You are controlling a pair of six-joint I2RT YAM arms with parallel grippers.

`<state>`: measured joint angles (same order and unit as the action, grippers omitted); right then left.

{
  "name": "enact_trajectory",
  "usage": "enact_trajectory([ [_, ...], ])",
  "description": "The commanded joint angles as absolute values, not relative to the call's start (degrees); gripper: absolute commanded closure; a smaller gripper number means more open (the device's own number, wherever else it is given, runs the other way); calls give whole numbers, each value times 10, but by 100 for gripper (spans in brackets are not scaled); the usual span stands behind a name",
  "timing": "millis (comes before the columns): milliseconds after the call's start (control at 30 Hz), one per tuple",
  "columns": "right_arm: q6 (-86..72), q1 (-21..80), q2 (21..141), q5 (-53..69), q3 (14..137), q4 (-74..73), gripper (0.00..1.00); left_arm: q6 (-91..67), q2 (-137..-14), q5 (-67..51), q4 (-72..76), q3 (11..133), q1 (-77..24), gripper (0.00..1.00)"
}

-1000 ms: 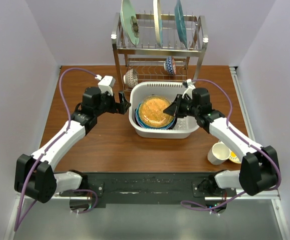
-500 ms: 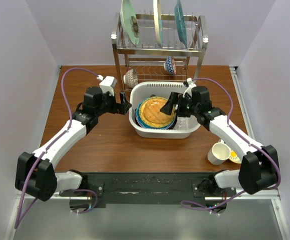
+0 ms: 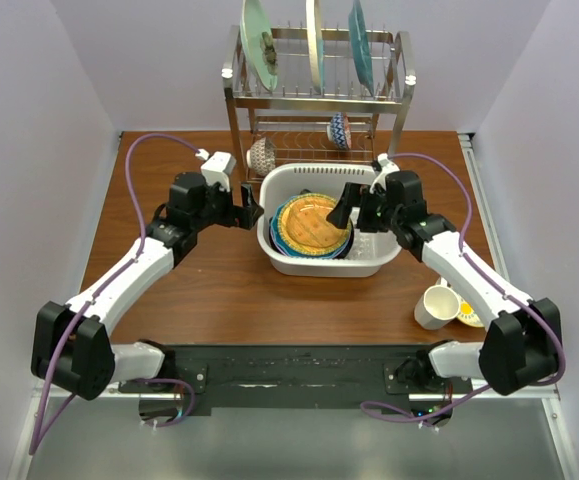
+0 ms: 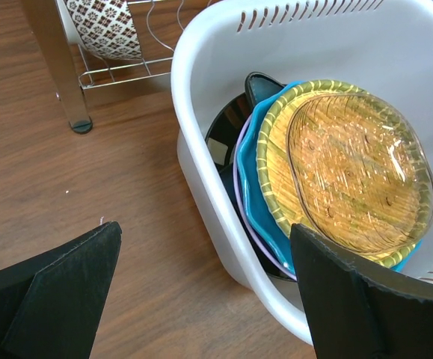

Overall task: Place the plates into the plastic bin on the countertop
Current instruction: Place the plate in the plastic bin, then reset both arms

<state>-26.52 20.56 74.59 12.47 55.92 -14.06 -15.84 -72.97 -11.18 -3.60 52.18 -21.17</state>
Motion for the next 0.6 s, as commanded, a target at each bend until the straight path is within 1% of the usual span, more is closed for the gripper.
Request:
enact_trajectory([
  [0,-249,205,721,98,586,-149,1,-145,-729,-96,-31,546,-215,0],
  [200,-228,204,701,53,601,-182,1,-148,-735,-62,-42,552,-215,0],
  [400,-197,205,674,-45,617,-247,1,-151,-737,-36,-49,554,-215,0],
  [567,-207,205,651,-125,616,-273,1,-148,-746,-26,-56,559,-216,0],
])
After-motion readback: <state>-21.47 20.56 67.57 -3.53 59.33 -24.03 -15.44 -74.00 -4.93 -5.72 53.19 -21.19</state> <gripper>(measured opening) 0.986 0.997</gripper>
